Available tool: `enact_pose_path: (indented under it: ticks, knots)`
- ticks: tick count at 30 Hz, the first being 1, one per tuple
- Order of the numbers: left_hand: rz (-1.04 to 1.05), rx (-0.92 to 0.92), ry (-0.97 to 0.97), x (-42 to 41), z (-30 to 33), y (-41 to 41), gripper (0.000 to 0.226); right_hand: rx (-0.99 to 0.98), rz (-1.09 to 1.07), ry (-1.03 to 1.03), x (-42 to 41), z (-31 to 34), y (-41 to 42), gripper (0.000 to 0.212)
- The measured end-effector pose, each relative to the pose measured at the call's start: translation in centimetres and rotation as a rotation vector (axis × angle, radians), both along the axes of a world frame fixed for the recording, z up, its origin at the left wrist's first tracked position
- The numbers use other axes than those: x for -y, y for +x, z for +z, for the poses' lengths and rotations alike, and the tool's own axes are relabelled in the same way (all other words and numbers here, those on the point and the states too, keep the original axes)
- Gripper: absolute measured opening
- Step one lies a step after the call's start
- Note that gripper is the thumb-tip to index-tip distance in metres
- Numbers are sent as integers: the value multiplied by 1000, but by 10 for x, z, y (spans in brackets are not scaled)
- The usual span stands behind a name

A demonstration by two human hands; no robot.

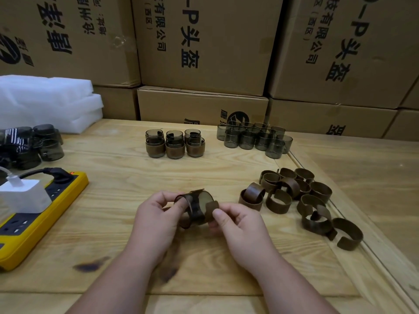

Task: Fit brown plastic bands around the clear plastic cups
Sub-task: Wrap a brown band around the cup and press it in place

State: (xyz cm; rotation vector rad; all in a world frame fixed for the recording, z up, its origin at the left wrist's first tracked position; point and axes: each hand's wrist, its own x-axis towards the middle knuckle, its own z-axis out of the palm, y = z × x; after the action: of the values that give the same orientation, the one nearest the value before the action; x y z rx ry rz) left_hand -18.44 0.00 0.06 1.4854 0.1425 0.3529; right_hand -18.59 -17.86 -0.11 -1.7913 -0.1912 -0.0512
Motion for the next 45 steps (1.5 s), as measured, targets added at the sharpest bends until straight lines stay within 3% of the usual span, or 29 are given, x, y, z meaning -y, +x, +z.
enact_pose_path:
  ticks: [4,10,13,16,18,23,30,33,38,45]
  knots:
    - [-123,37,45,4,-6,0,31,2,-122,157,1,0,6,21]
    - [-297,74,-16,-1,-13,1,27,-36,-110,244,5,2,7,17]
    - [-331,55,17,-4,-11,-2,53,-72,-93,298,10,3,7,21]
    - [-294,30,92,-4,-7,-2,90,-54,9,296,14,1,3,55]
    - [-279,46,127,-4,-6,-1,85,-49,78,269,15,-1,3,72]
    - [-357,65,23,-7,-3,-4,56,-38,134,252,14,-3,4,57]
    - [-389,73,19,-11,-4,-4,46,-71,90,299,18,-3,7,56]
    - [-340,64,125,-8,-5,-3,45,-51,53,275,15,-3,7,42]
    - [-253,55,376,-5,-8,-2,39,-12,14,230,11,-1,6,37]
    - [-140,37,376,1,-5,-2,38,13,-78,176,0,-1,5,32]
